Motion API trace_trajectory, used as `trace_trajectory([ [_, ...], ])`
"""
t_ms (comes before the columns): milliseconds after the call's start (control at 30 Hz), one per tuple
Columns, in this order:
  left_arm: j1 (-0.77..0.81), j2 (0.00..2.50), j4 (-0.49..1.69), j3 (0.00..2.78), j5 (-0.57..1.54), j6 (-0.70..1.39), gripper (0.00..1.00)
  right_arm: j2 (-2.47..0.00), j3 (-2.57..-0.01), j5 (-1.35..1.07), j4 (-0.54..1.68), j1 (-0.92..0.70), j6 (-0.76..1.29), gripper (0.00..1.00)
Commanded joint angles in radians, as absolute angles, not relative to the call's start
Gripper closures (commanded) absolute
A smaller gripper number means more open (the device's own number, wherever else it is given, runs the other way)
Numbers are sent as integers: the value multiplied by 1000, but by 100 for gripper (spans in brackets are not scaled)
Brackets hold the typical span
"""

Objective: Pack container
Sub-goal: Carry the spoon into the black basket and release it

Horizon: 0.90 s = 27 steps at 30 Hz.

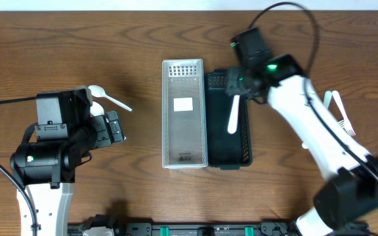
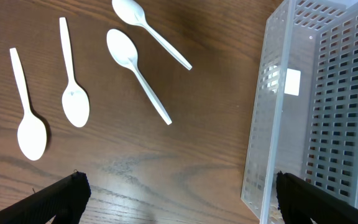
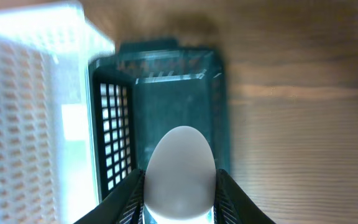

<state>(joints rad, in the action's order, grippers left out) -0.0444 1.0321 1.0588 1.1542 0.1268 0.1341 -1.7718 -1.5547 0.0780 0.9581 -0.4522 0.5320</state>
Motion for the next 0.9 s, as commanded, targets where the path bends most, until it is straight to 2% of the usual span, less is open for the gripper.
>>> trace_trajectory([
  [0, -49, 1032, 1062, 1169, 118, 132, 2, -1872, -1542, 93, 970, -475, 506, 99],
  [167, -49, 1032, 1061, 1169, 118, 132, 2, -1999, -1542, 71, 949, -480, 418, 99],
  [400, -49, 1032, 1061, 1169, 118, 132, 2, -2052, -1543, 60, 931, -480, 402, 86],
  [433, -49, 1032, 1061, 1169, 118, 132, 2, -2049, -1546, 55, 926, -480, 402, 82],
  [500, -49, 1032, 1061, 1169, 118, 133, 2, -2045, -1551, 43, 926, -480, 402, 66],
  [667, -49, 1032, 1061, 1169, 118, 132, 2, -2000, -1571, -8, 931, -480, 331, 47],
  [700, -49, 1032, 1061, 1169, 118, 132, 2, -1985, -1581, -8, 936, -479, 331, 39],
  [867, -49, 1032, 1061, 1169, 118, 132, 2, -1856, -1678, 1, 1003, -454, 278, 31],
])
